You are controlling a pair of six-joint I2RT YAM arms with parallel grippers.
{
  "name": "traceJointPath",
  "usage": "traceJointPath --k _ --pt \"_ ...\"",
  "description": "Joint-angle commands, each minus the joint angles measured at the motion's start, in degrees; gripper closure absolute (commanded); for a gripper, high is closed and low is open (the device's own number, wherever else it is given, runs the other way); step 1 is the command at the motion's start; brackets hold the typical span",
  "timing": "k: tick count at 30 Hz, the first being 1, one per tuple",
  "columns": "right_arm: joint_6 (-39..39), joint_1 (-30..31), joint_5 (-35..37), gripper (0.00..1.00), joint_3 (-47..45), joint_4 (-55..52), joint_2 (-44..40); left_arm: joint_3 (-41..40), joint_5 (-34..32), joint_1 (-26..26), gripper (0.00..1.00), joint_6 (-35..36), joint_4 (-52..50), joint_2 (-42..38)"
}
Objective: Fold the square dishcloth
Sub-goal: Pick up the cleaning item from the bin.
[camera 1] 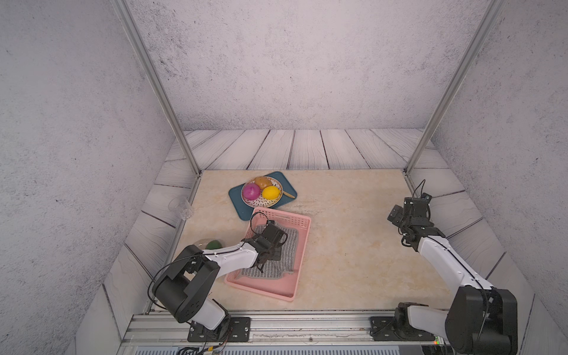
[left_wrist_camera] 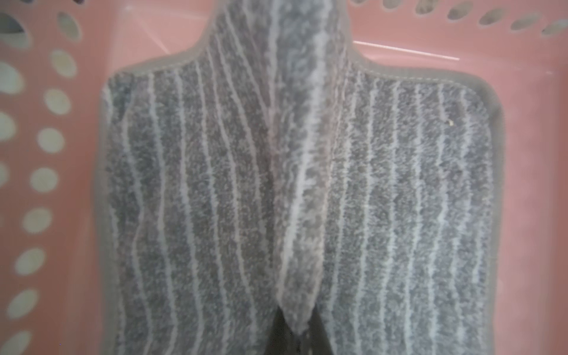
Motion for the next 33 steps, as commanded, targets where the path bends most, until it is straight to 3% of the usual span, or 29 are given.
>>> traceJointPath --k 1,11,17,23,33 --pt "0.77 0.24 0.99 0.01 -0.98 -0.01 -1.58 0.99 -0.50 1.47 1.00 1.70 -2.50 -4.39" --pt "1.95 0.23 2.89 0.01 -2.53 0.70 -4.46 12.64 -0.61 1.90 1.00 6.37 -11.33 -14.40" --pt "1.97 0.24 2.57 0.01 -2.92 1.40 -5.07 21.62 5.43 1.75 1.00 9.27 -12.65 -14.98" --pt "3.47 0.21 4.39 0.01 -2.35 0.92 -4.38 29.83 12.87 0.04 1.00 9.94 -11.19 -11.68" --pt "6.96 0.15 10.89 0.01 1.98 -7.07 -0.99 42.76 10.80 -9.74 1.00 10.74 -10.00 2.66"
